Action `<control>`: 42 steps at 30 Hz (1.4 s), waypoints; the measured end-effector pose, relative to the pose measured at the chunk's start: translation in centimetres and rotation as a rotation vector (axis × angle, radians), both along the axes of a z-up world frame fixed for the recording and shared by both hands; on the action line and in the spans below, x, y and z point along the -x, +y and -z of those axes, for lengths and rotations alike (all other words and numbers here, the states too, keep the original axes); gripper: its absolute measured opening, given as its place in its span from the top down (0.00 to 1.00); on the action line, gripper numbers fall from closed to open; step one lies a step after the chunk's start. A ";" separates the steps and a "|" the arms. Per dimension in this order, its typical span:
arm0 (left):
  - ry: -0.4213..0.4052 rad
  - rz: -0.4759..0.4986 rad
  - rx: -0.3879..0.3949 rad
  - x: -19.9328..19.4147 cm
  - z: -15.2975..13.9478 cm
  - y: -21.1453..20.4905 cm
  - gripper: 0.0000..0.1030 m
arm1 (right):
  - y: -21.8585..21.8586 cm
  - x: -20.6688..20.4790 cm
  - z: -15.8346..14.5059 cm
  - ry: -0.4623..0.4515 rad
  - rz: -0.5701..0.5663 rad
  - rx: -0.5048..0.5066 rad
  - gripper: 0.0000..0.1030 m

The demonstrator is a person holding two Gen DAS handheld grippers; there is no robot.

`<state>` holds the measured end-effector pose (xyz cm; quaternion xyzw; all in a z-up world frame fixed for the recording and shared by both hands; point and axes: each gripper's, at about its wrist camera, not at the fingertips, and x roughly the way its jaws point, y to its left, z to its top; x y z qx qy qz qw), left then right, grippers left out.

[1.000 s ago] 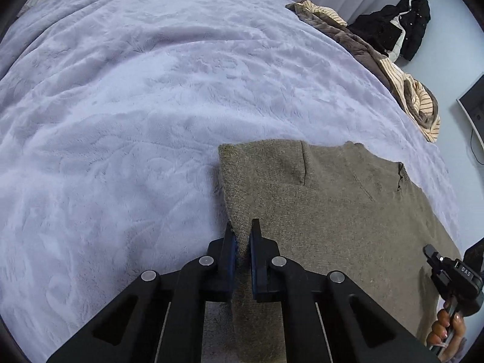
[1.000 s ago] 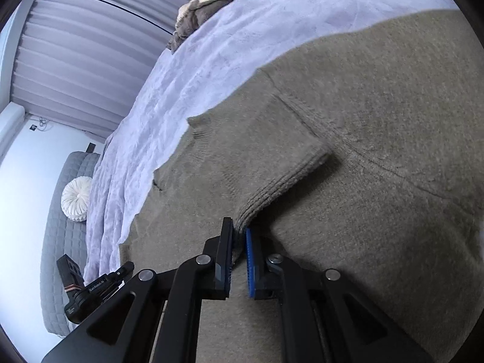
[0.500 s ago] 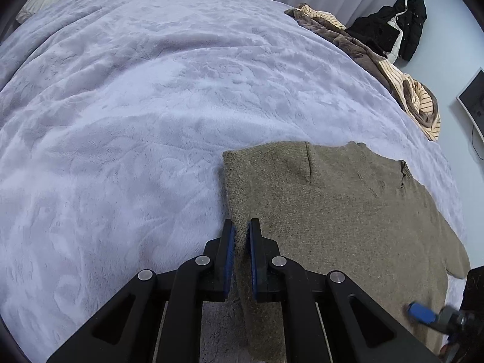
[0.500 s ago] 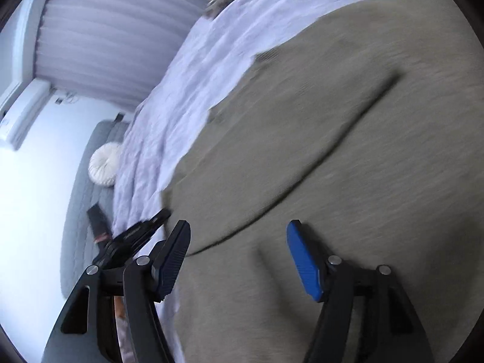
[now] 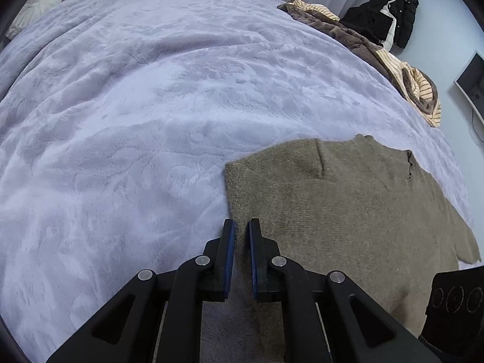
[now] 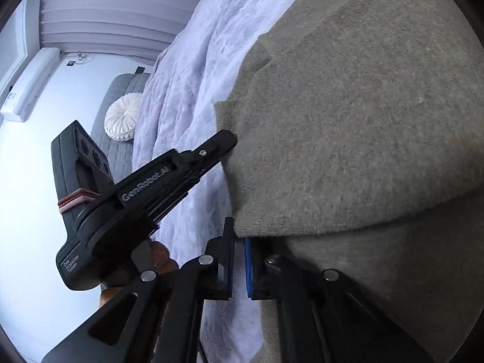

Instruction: Fold small clothes

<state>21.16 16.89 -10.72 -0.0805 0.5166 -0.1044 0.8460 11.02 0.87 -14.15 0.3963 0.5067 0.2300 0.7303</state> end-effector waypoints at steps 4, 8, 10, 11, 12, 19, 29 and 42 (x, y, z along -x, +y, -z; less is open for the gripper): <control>0.002 -0.019 0.027 0.5 0.5 0.6 0.92 | 0.2 0.6 1.5 0.060 -0.045 0.012 0.94; -0.014 -0.020 -0.004 1.1 0.0 0.4 0.92 | -4.7 2.4 -2.3 -0.023 -0.065 0.155 0.73; -0.015 -0.028 -0.006 1.3 0.0 0.2 0.92 | -10.1 3.4 -4.1 -0.072 0.060 0.209 0.47; -0.016 -0.029 -0.011 1.3 0.0 0.1 0.92 | -13.3 3.9 -4.7 -0.076 0.159 0.243 0.46; -0.017 -0.030 -0.023 1.3 0.0 -0.1 0.92 | -16.6 4.4 -5.1 -0.062 0.260 0.281 0.46; -0.010 -0.059 -0.051 1.2 -0.1 -0.7 0.92 | -27.8 3.3 -2.8 0.081 0.551 0.183 0.63; -0.013 -0.085 -0.078 1.5 -0.5 -0.8 0.92 | -30.3 3.4 -3.1 0.008 0.474 0.366 0.94; -0.007 0.032 -0.102 5.5 0.3 -5.4 0.91 | -28.5 3.7 -5.6 -0.045 0.384 0.524 0.85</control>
